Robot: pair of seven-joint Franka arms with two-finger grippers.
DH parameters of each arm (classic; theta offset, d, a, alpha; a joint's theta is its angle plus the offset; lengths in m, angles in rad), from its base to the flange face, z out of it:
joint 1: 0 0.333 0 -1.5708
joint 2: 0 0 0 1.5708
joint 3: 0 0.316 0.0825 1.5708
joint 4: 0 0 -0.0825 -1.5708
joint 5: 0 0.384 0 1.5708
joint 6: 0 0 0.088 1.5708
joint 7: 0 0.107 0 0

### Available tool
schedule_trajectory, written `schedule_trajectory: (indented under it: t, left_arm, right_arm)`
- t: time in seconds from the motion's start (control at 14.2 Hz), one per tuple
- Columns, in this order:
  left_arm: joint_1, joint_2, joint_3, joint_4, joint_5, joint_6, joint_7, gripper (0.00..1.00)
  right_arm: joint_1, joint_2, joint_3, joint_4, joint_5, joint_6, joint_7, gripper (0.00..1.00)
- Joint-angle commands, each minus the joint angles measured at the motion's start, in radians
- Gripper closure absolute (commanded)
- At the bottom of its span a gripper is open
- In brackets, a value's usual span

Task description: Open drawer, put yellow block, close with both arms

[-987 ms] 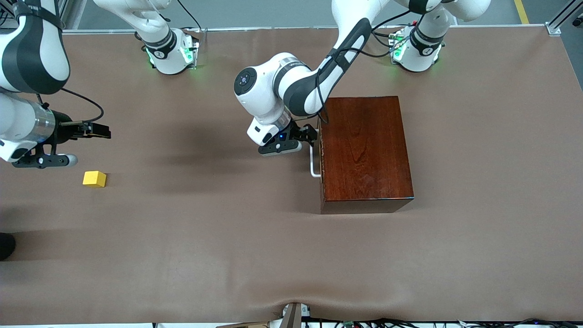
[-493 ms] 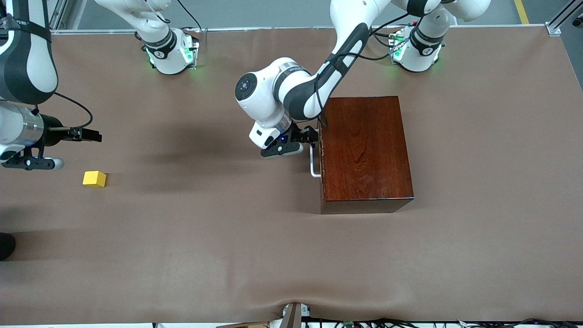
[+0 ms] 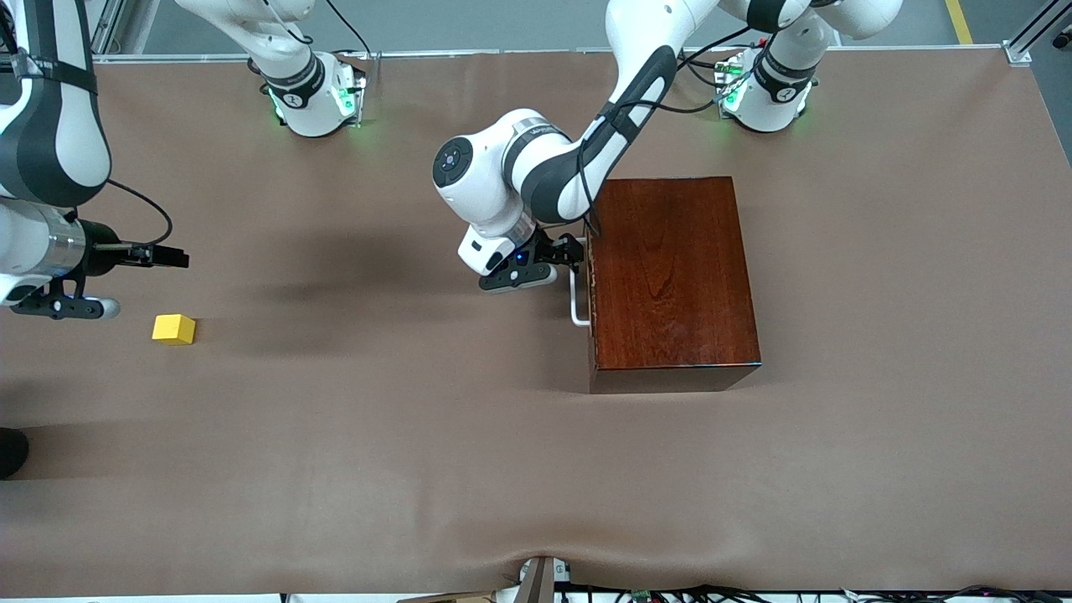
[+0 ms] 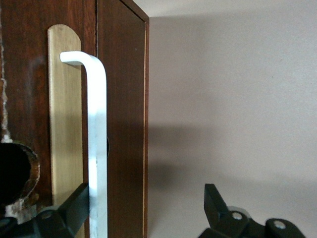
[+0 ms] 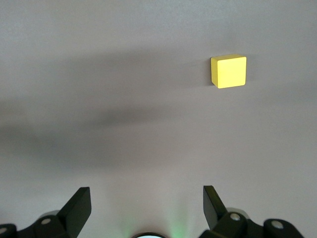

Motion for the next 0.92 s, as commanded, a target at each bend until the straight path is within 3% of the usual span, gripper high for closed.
schedule_trajectory:
  t: [0.0,0.85]
  left_arm:
    - [-0.005,0.015,0.004,0.024,0.012,0.029,-0.015,0.0]
    - [-0.014,0.027,-0.025,0.028,-0.002,0.141,-0.113,0.0]
  right_arm:
    - [-0.031,0.019,0.015,-0.001,-0.006,0.025,-0.005,0.0]
    - [-0.08,0.077,0.015,0.008,-0.006,0.075,-0.077,0.0]
